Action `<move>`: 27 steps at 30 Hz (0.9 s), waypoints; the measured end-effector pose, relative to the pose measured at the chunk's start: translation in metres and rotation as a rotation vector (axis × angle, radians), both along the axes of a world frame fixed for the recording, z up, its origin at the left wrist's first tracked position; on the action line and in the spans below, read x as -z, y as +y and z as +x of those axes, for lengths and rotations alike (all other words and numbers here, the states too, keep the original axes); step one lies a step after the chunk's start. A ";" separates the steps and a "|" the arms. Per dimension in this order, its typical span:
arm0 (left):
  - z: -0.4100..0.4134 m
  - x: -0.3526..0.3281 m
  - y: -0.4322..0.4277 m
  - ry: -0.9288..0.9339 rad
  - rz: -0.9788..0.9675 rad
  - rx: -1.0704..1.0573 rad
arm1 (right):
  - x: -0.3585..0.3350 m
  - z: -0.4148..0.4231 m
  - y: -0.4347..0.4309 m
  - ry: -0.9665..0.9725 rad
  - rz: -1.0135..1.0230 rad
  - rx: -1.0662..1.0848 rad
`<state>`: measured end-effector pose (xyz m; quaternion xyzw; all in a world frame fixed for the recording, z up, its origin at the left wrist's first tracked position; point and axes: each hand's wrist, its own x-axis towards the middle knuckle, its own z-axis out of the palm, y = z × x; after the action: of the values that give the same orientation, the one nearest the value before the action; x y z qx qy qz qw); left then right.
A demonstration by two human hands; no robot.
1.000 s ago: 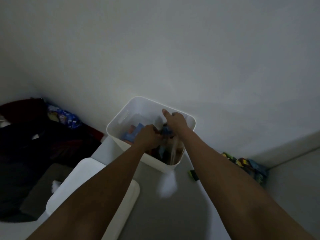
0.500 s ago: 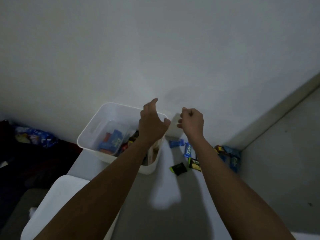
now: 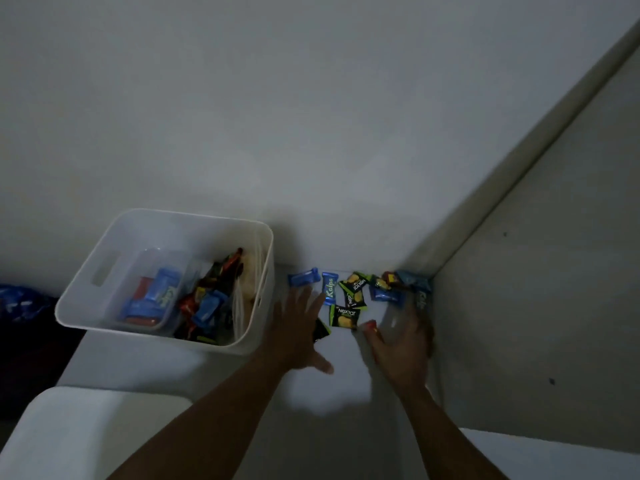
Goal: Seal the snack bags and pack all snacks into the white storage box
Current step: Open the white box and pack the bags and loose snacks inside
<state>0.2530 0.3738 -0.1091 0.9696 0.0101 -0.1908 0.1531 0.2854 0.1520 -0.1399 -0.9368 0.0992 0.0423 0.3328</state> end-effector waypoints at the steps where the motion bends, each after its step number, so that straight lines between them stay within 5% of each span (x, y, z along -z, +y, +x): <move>1: -0.006 0.009 0.002 0.017 -0.006 -0.026 | 0.007 -0.010 -0.002 0.039 -0.044 -0.048; 21: 0.041 0.074 -0.006 -0.193 -0.144 -0.128 | 0.059 0.070 -0.023 -0.011 0.025 -0.148; 27: 0.064 0.087 -0.012 -0.266 -0.063 -0.065 | 0.055 0.081 -0.012 -0.094 -0.132 -0.191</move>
<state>0.3167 0.3620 -0.1963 0.9802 0.0149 -0.0555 0.1895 0.3664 0.1403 -0.1946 -0.9628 -0.0037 0.0233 0.2690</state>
